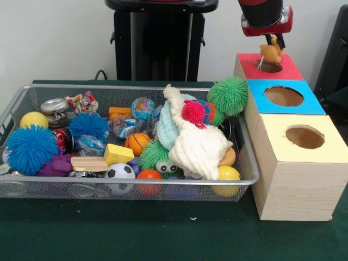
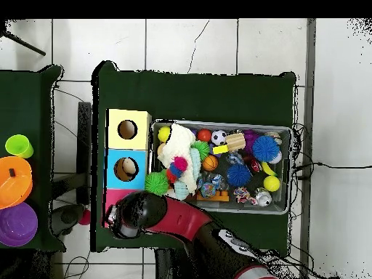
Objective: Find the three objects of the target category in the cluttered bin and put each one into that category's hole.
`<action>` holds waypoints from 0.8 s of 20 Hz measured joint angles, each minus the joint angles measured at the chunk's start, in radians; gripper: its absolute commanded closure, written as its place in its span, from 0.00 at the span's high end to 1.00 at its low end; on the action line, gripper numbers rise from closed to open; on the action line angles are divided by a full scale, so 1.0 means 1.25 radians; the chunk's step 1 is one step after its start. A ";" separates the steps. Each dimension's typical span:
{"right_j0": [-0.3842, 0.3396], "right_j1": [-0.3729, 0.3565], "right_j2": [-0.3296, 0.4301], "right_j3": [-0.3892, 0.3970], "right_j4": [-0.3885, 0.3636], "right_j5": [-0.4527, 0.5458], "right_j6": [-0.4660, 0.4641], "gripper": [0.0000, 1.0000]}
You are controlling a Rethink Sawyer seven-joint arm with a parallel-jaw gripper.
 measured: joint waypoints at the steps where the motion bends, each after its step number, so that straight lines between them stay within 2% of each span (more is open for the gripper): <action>1: 0.001 0.000 -0.001 0.000 -0.001 0.000 0.000 0.00; 16: 0.008 0.000 -0.018 -0.002 -0.011 0.000 0.000 0.00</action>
